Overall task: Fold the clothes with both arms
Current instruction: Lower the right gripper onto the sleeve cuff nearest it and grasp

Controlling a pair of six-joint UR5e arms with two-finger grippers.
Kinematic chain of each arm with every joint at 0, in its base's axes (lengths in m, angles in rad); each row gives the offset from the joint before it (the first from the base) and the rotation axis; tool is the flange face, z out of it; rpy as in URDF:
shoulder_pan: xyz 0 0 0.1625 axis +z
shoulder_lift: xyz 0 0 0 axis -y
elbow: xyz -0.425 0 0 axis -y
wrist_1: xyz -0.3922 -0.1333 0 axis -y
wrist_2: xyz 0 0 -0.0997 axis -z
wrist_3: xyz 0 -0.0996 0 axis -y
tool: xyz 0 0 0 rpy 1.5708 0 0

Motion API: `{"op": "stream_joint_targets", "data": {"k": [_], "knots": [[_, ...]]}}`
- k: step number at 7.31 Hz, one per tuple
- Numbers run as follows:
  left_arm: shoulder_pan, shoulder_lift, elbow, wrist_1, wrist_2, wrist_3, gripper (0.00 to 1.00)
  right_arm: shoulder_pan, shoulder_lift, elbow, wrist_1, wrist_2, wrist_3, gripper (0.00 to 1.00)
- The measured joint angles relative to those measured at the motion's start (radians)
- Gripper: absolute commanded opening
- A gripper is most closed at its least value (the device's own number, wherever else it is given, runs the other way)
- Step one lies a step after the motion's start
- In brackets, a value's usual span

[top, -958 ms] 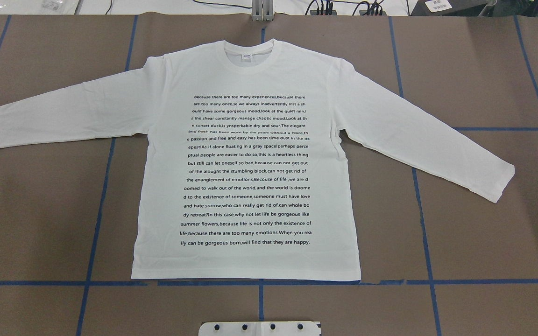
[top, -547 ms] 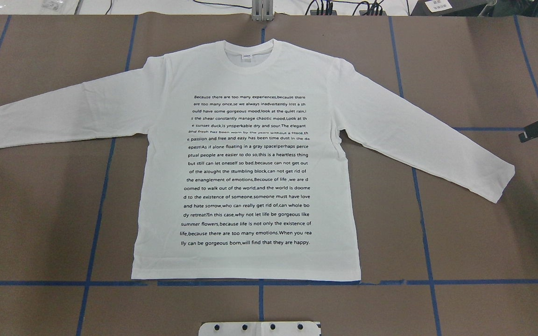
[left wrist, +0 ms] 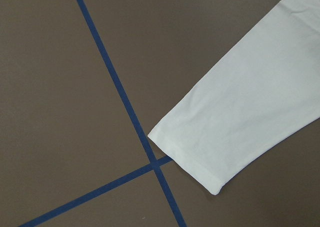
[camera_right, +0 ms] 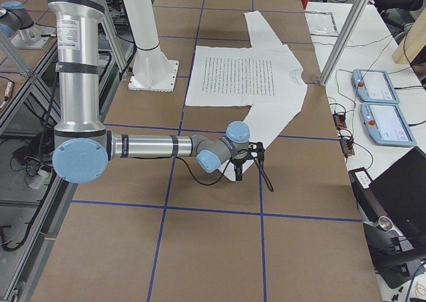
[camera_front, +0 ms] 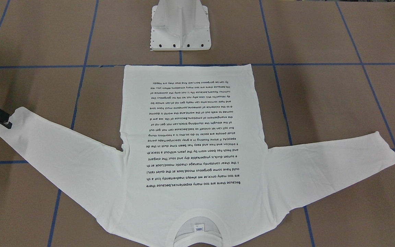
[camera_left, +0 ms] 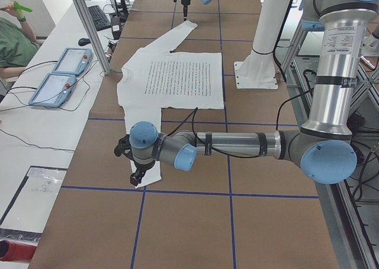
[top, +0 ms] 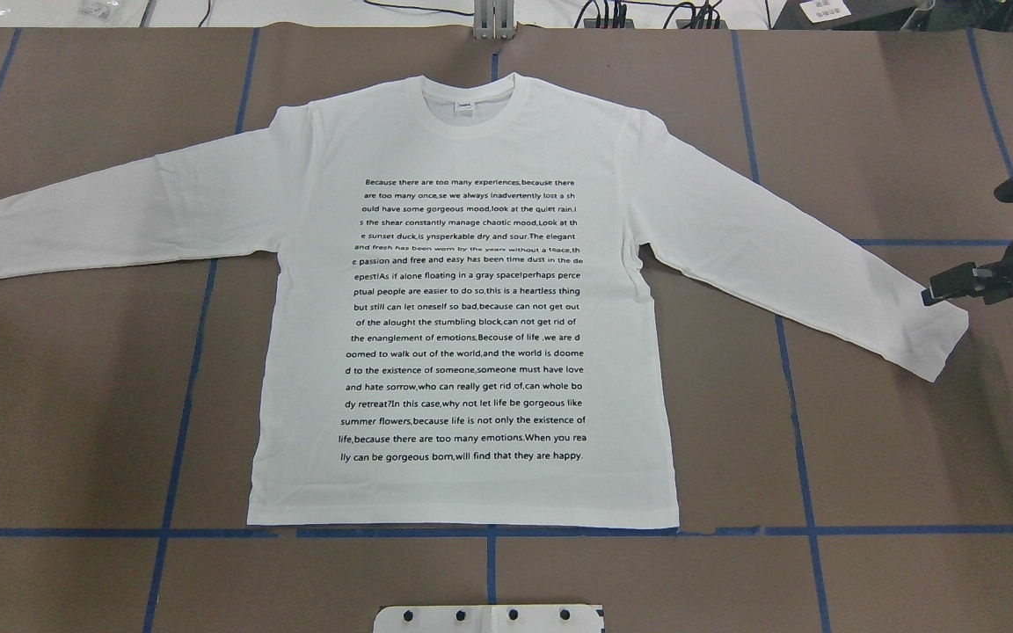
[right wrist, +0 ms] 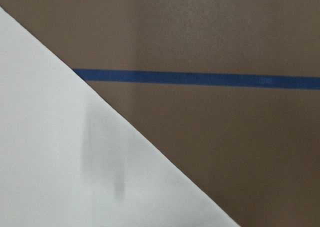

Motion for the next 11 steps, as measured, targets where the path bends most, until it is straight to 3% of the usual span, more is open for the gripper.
{"op": "stream_joint_targets", "data": {"k": [3,6,7,9,10,11], "knots": [[-0.001,0.004,-0.005,-0.002,-0.004,0.0,1.0,-0.026,-0.027,-0.005,-0.004,-0.015,0.021,0.99],[-0.002,0.004,-0.007,-0.002,-0.007,0.0,1.0,-0.038,-0.029,-0.006,-0.027,-0.043,0.021,0.76],[-0.002,0.004,-0.006,-0.002,-0.007,0.0,1.0,-0.041,-0.025,-0.006,-0.036,-0.045,0.021,0.66],[-0.002,0.004,-0.007,-0.002,-0.007,-0.001,1.0,-0.047,-0.018,-0.006,-0.053,-0.046,0.021,0.31],[-0.003,0.003,-0.007,-0.002,-0.007,-0.002,1.0,-0.053,-0.017,-0.005,-0.055,-0.045,0.021,0.23],[-0.004,0.002,-0.007,-0.002,-0.007,-0.005,1.0,-0.061,-0.017,-0.005,-0.057,-0.045,0.02,0.08]]}}
